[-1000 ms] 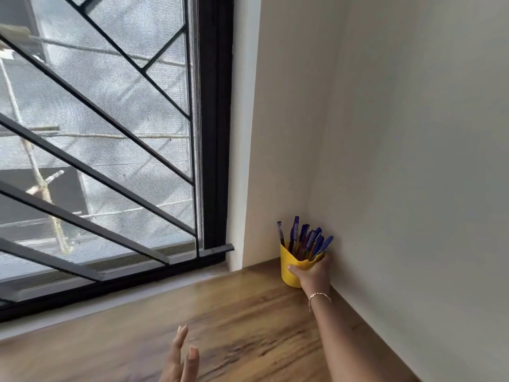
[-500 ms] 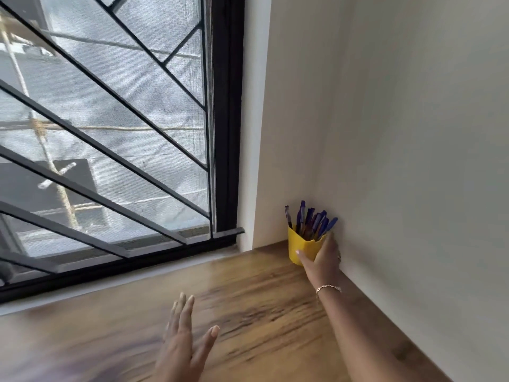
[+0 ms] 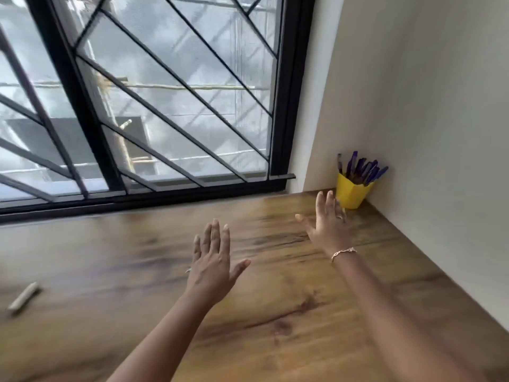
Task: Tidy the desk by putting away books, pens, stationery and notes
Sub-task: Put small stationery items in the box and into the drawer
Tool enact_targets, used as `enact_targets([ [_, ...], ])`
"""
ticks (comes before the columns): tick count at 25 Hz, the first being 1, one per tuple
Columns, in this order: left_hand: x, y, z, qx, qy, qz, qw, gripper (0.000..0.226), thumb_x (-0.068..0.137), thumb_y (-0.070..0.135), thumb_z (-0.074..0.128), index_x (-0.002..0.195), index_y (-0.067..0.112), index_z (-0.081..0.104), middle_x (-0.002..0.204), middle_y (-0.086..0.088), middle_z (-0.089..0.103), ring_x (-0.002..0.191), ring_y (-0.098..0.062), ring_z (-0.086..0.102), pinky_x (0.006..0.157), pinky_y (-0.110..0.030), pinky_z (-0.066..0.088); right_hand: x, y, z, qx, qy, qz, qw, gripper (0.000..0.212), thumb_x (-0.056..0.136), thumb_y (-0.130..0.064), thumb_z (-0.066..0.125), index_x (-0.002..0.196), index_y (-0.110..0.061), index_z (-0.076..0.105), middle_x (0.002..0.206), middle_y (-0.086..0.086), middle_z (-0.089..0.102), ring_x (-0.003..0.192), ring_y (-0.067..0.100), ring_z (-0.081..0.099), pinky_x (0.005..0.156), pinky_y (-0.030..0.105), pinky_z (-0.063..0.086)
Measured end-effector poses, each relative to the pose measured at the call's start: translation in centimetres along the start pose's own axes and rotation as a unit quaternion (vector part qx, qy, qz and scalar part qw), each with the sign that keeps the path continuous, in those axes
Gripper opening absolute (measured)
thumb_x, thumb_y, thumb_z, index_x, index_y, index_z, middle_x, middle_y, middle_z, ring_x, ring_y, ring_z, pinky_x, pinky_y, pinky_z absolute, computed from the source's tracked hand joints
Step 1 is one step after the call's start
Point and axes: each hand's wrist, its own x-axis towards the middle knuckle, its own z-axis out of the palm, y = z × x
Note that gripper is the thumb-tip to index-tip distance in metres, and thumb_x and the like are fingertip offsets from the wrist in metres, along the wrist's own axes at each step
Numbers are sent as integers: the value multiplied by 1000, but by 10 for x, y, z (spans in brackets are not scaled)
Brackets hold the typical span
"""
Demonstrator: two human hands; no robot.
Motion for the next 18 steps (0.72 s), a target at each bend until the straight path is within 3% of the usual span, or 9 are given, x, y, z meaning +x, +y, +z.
enact_targets([
  [2, -19, -12, -10, 25, -5, -10, 1000, 119, 55, 84, -24, 148, 11, -12, 154, -11, -21, 136, -20, -30, 112, -37, -18, -26, -24, 7, -4, -26, -25, 999, 81, 91, -58, 29, 148, -13, -6, 156, 13, -11, 145, 28, -8, 118, 40, -1],
  [5, -49, -35, -25, 26, -25, -33, 999, 91, 86, 70, 20, 148, 11, -10, 155, -12, -21, 141, -24, -25, 112, -37, -18, -67, -62, 16, 12, -51, -48, 998, 80, 91, -57, 28, 148, -13, -6, 156, 12, -13, 145, 26, -9, 118, 38, -3],
  [6, -58, -42, -29, 27, -25, -32, 999, 93, 84, 70, 20, 148, 11, -10, 155, -12, -22, 141, -23, -26, 112, -36, -19, -80, -73, 19, 18, -58, -53, 997, 79, 91, -57, 28, 148, -14, -7, 156, 12, -13, 145, 25, -9, 118, 37, -3],
  [9, -92, -75, -42, 31, -19, -33, 999, 110, 57, 73, -5, 148, 12, -12, 154, -12, -22, 142, -24, -24, 108, -33, -21, -119, -115, 30, 22, -86, -69, 994, 79, 91, -56, 27, 147, -15, -9, 155, 11, -16, 145, 24, -11, 118, 37, -5],
  [11, -116, -97, -51, 23, -22, -42, 999, 112, 55, 73, -6, 148, 12, -11, 154, -12, -22, 143, -26, -22, 108, -33, -20, -145, -142, 36, 34, -100, -74, 992, 78, 92, -55, 28, 147, -15, -9, 155, 10, -17, 145, 24, -12, 118, 37, -6],
  [13, -142, -119, -61, 19, -21, -49, 998, 102, 71, 74, 9, 149, 11, -8, 155, -13, -20, 143, -28, -20, 110, -34, -19, -170, -169, 42, 40, -112, -85, 989, 78, 91, -56, 27, 147, -16, -9, 155, 9, -17, 144, 23, -14, 117, 35, -8],
  [15, -165, -135, -67, 9, -28, -52, 998, 90, 88, 62, 34, 149, 10, -6, 155, -13, -20, 143, -28, -20, 113, -37, -16, -191, -191, 45, 51, -114, -94, 988, 80, 87, -59, 25, 147, -17, -9, 156, 9, -16, 144, 21, -14, 116, 35, -9],
  [18, -203, -162, -78, -2, -28, -61, 998, 86, 91, 54, 41, 149, 11, -6, 155, -12, -20, 143, -27, -20, 114, -39, -14, -226, -231, 47, 90, -111, -125, 982, 77, 89, -54, 31, 148, -17, -2, 157, 9, -9, 145, 20, -11, 117, 34, -5],
])
